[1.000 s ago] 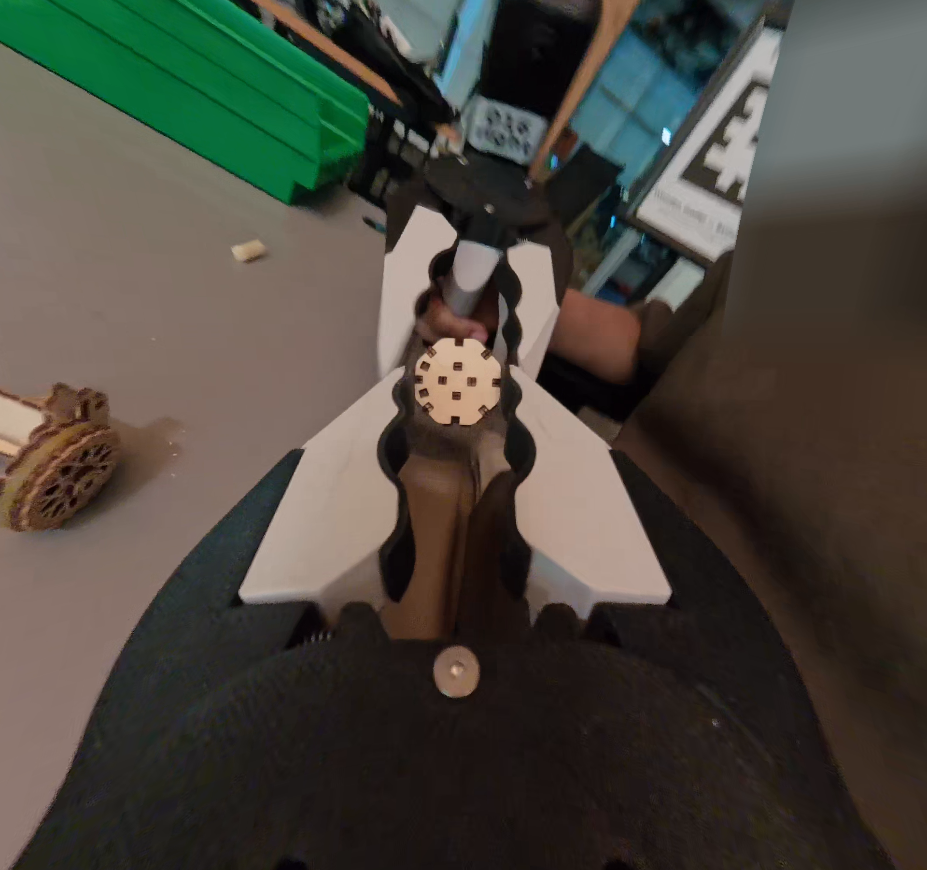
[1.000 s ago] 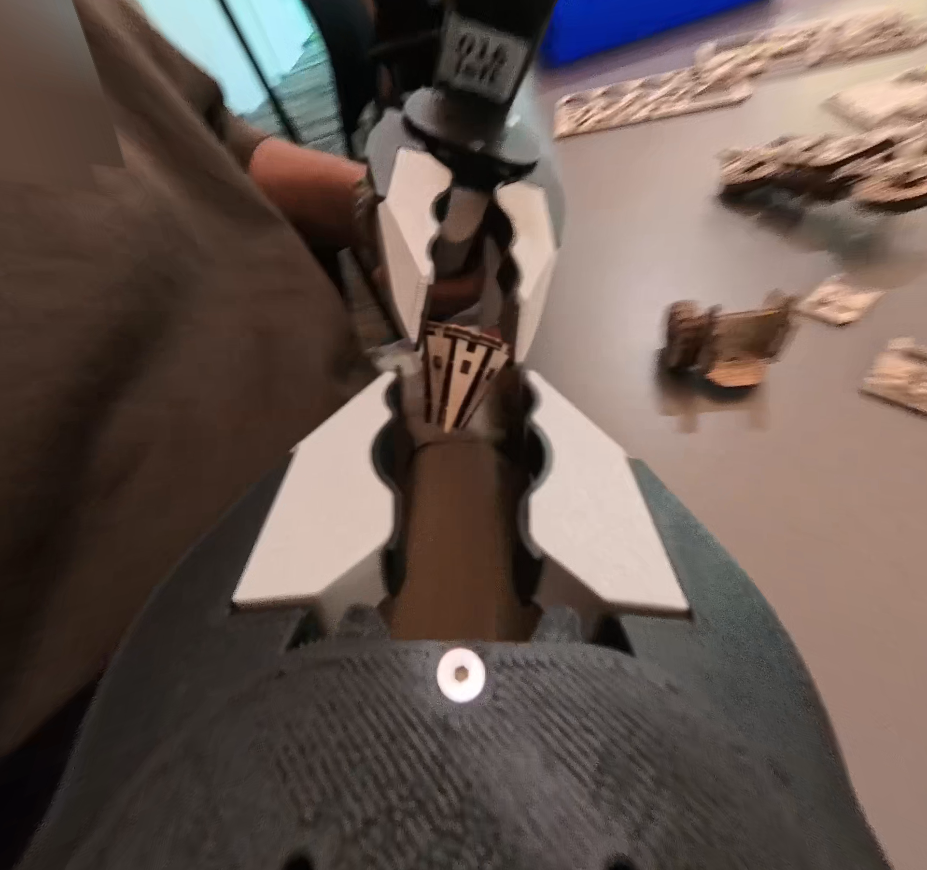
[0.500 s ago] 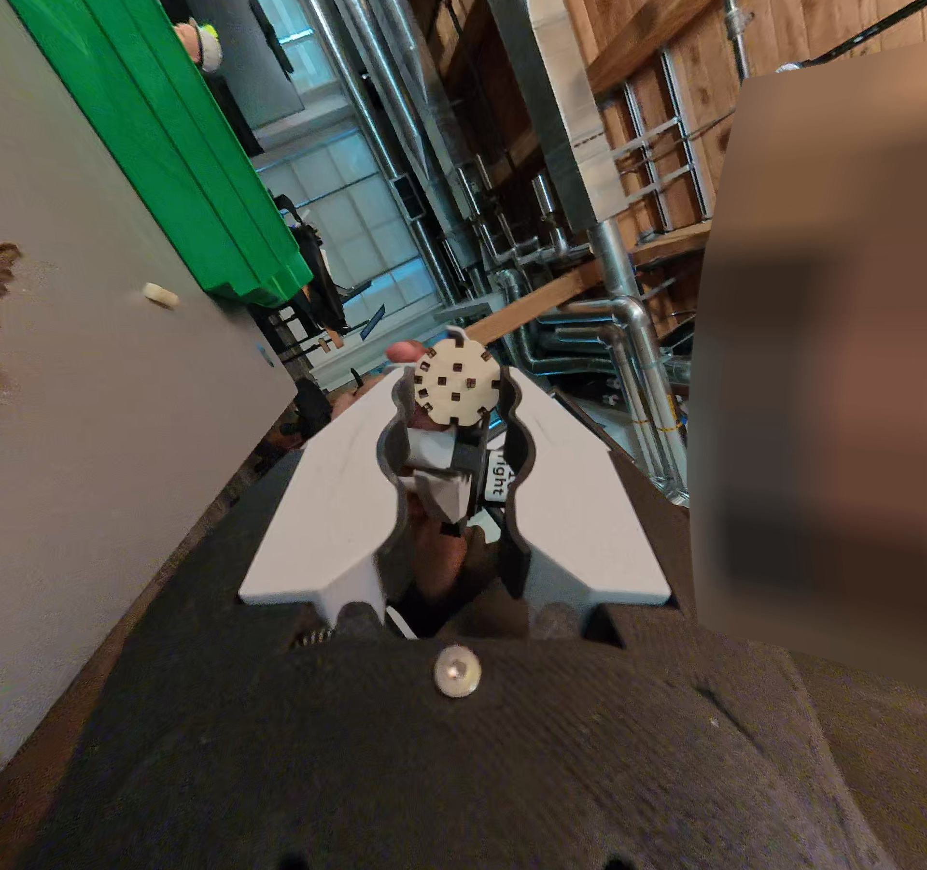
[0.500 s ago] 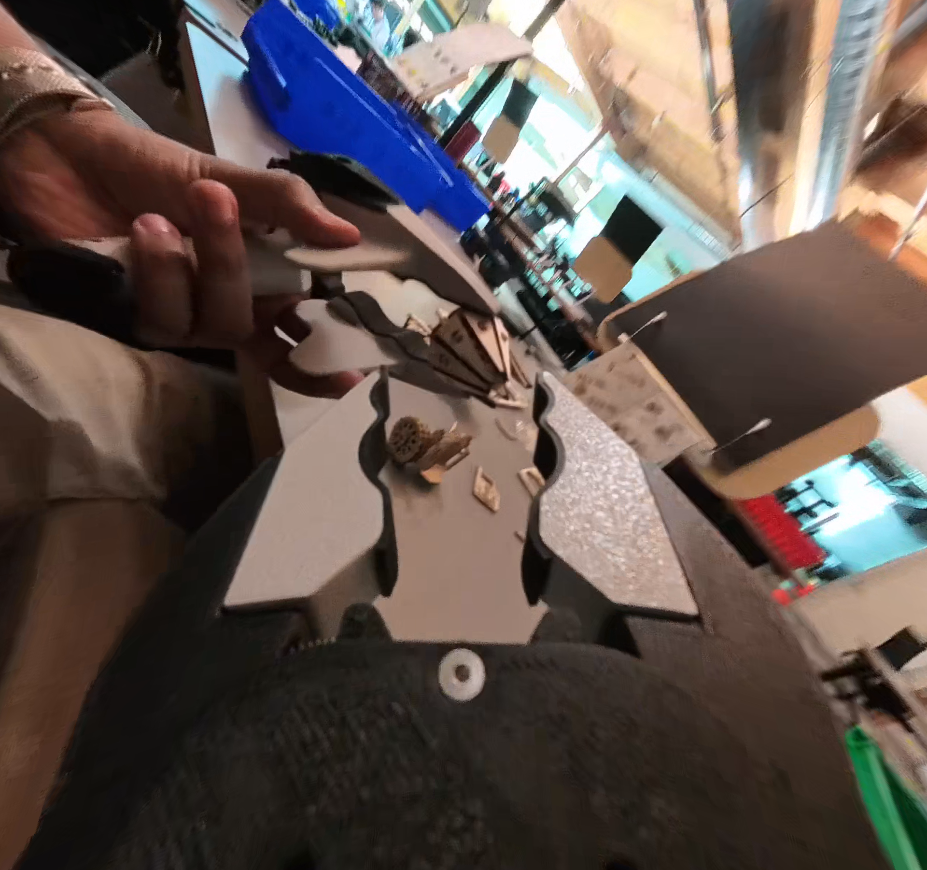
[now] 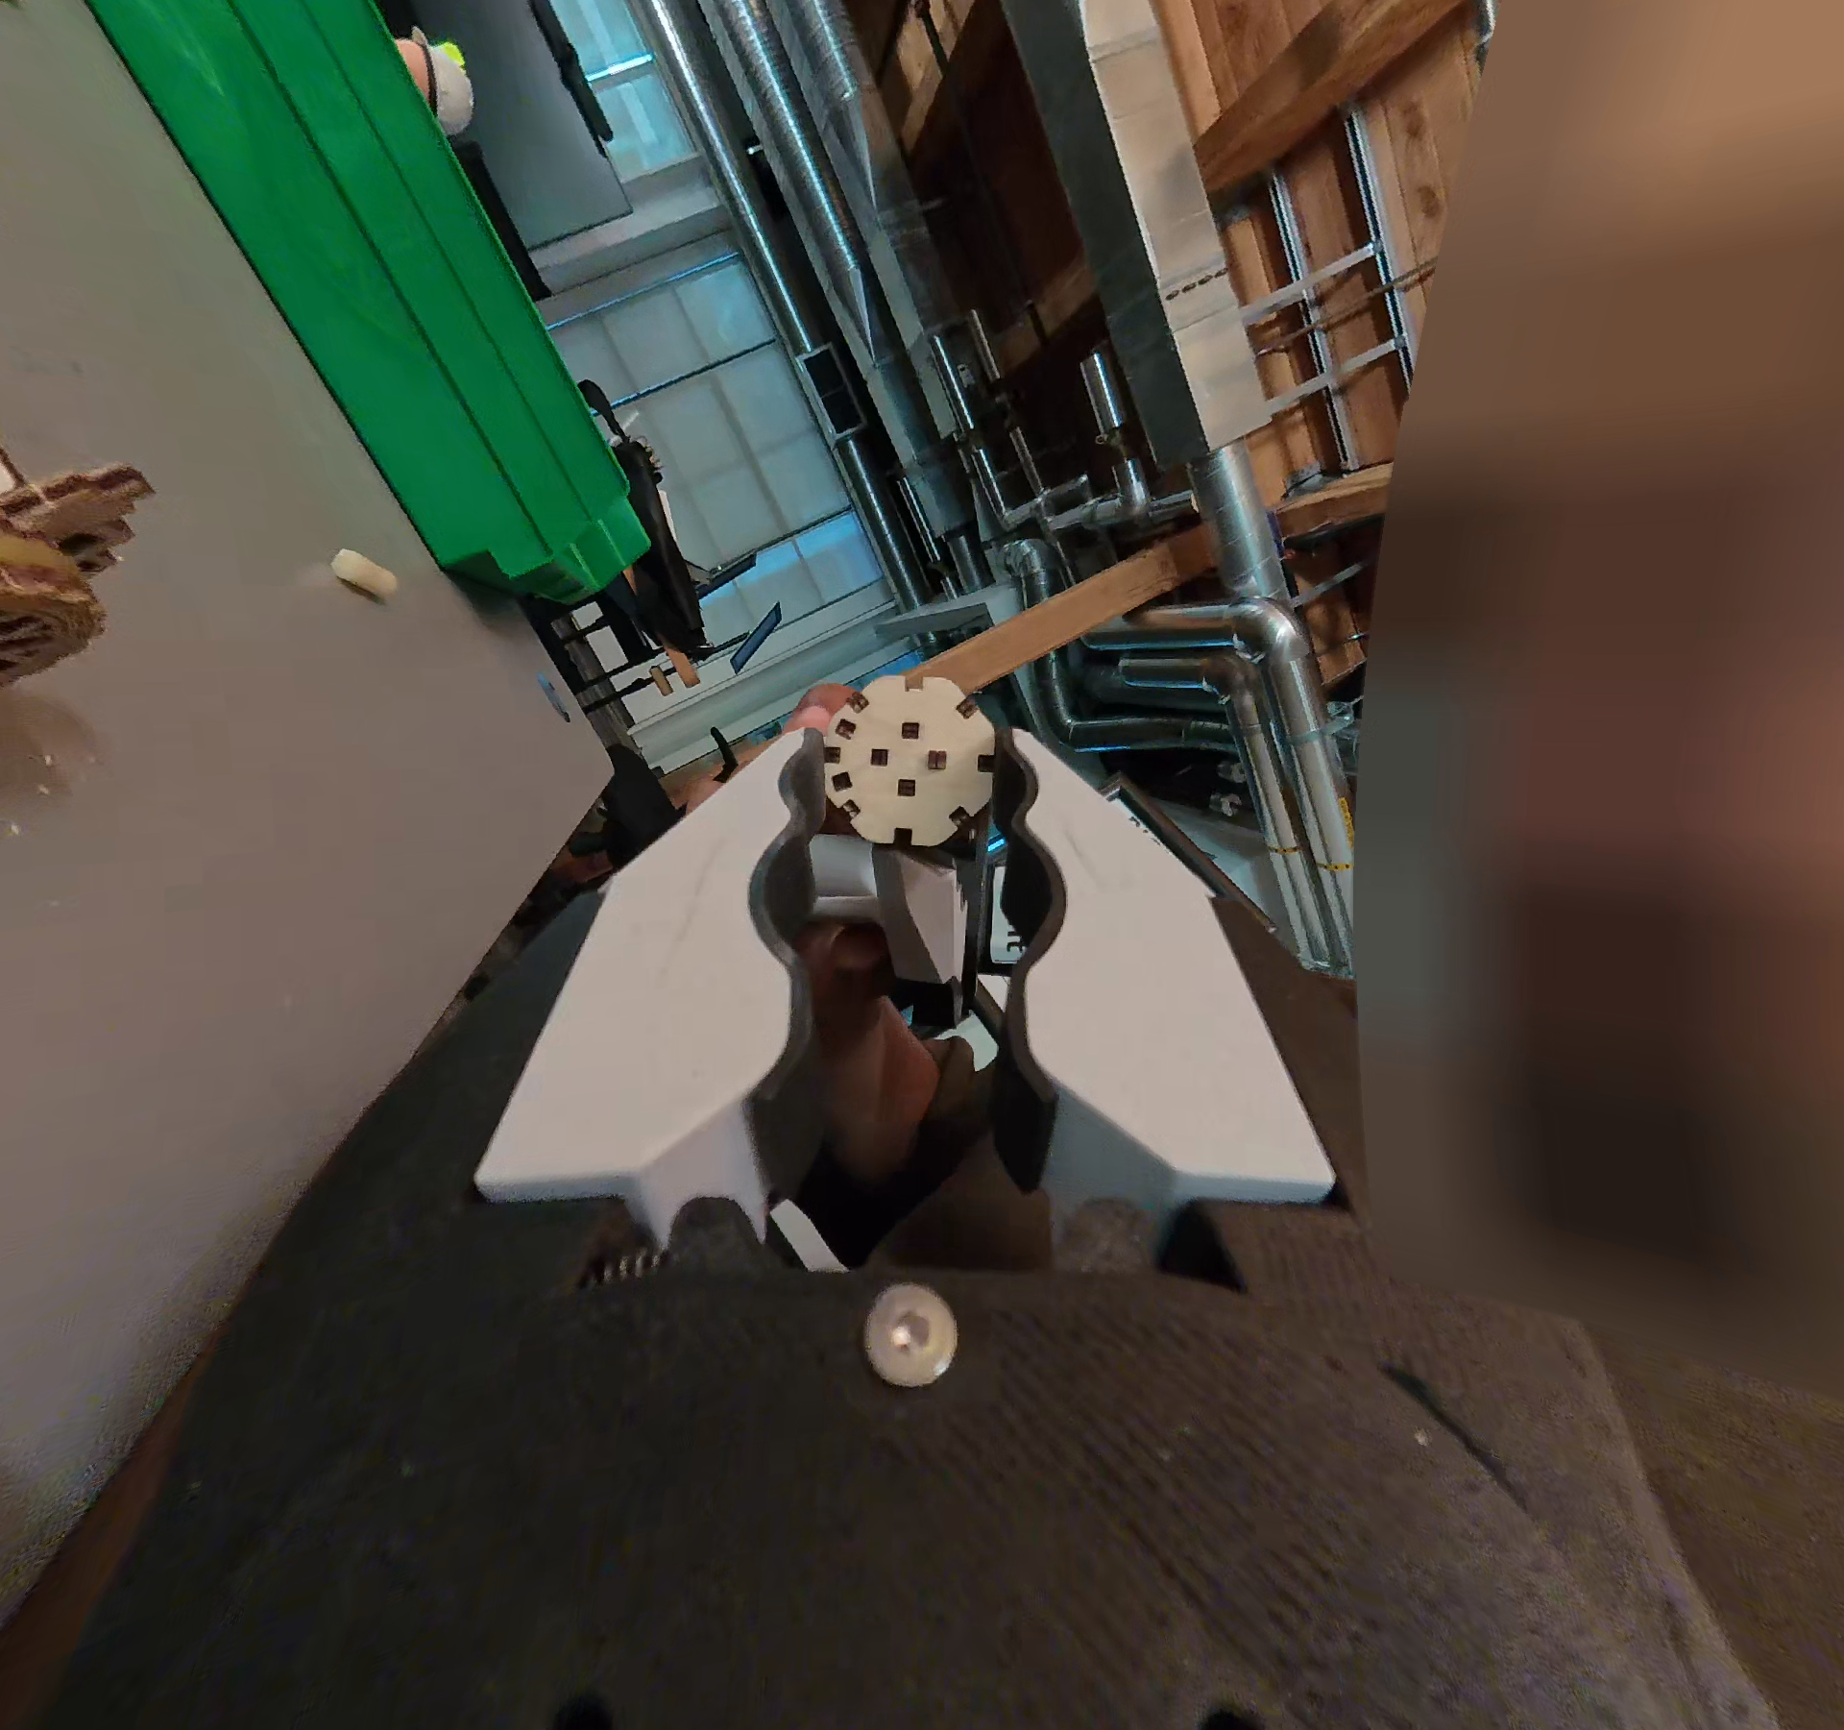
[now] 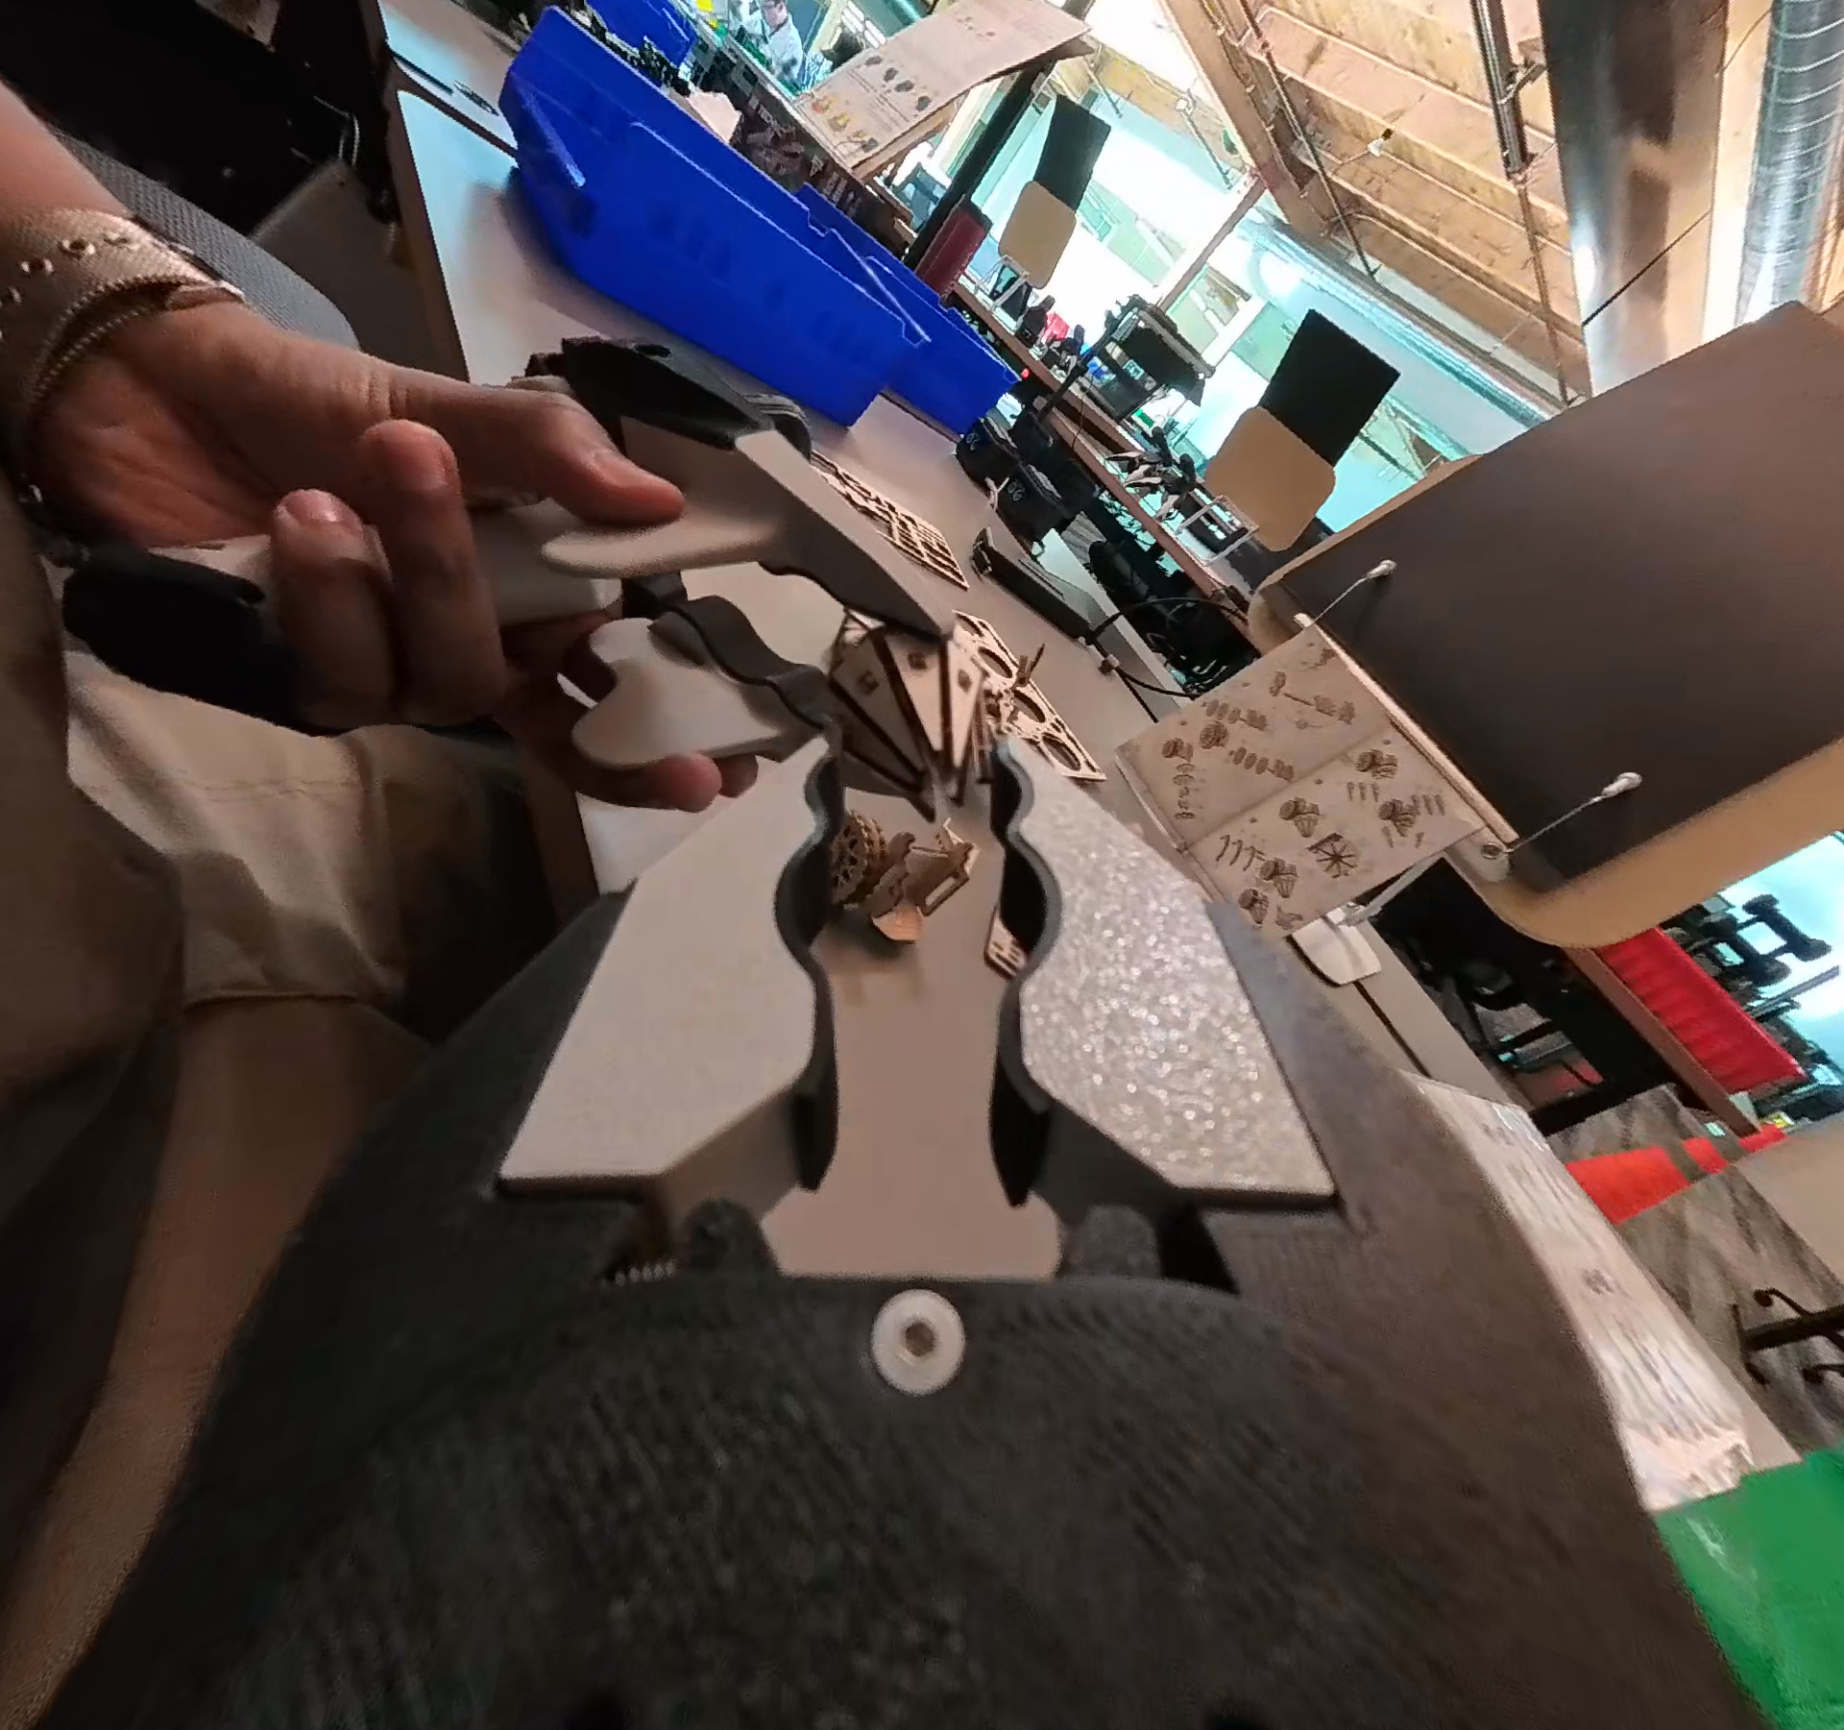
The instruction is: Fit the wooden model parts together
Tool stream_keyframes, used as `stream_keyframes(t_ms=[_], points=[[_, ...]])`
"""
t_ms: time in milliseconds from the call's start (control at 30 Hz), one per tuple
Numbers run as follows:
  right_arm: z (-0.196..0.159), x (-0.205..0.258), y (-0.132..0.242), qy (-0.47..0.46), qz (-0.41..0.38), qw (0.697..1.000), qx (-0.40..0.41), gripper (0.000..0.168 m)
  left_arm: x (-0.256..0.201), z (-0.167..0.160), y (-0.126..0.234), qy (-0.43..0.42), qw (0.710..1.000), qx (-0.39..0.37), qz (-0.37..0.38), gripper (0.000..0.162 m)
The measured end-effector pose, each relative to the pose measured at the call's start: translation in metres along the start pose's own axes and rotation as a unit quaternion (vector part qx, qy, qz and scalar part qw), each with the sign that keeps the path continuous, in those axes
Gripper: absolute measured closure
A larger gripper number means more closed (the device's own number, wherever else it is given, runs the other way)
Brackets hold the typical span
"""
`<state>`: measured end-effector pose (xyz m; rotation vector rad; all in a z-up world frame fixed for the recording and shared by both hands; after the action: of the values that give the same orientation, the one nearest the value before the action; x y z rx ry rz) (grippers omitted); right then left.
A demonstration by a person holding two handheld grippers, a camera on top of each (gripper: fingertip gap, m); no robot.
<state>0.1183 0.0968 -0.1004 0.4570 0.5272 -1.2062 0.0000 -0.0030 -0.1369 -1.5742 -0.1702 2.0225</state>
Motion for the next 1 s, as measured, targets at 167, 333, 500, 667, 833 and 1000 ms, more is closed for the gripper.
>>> stream_keyframes(t_ms=[167,333,500,667,833,1000], points=[[-0.0031,-0.0006,-0.0008,-0.003,0.008,1.0,0.003,0.141,0.0036,0.001,0.0002,0.006,1.0,0.003,0.004,0.13],[-0.0046,-0.0002,-0.0011,-0.002,0.012,1.0,0.007,0.142,0.0053,0.0011,0.0007,0.011,1.0,0.003,0.009,0.13],[-0.0042,0.0019,-0.001,0.016,0.008,1.0,0.005,0.142,0.0057,0.0005,0.0011,0.01,1.0,0.004,0.015,0.13],[-0.0035,0.0015,0.0003,0.003,0.016,1.0,0.001,0.144,0.0047,-0.0002,0.001,0.011,1.0,0.011,0.012,0.13],[-0.0036,0.0009,0.0012,0.0,0.022,1.0,0.003,0.144,0.0057,-0.0011,0.0009,0.02,1.0,0.012,0.01,0.13],[-0.0054,0.0007,0.0029,-0.008,0.034,0.999,0.002,0.144,0.0056,-0.0015,0.0008,0.01,0.999,0.031,0.019,0.13]])
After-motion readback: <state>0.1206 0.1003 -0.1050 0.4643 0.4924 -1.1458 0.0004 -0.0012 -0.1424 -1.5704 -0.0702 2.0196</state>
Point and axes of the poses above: each gripper's, where its closed fingertips meet, y back along the fingers, z out of its top, x = y × z across the jaws, the point moved 9 cm from there along y, back along the fingers, and after that the axes turned 2 degrees about -z, right-handed, at the moved point
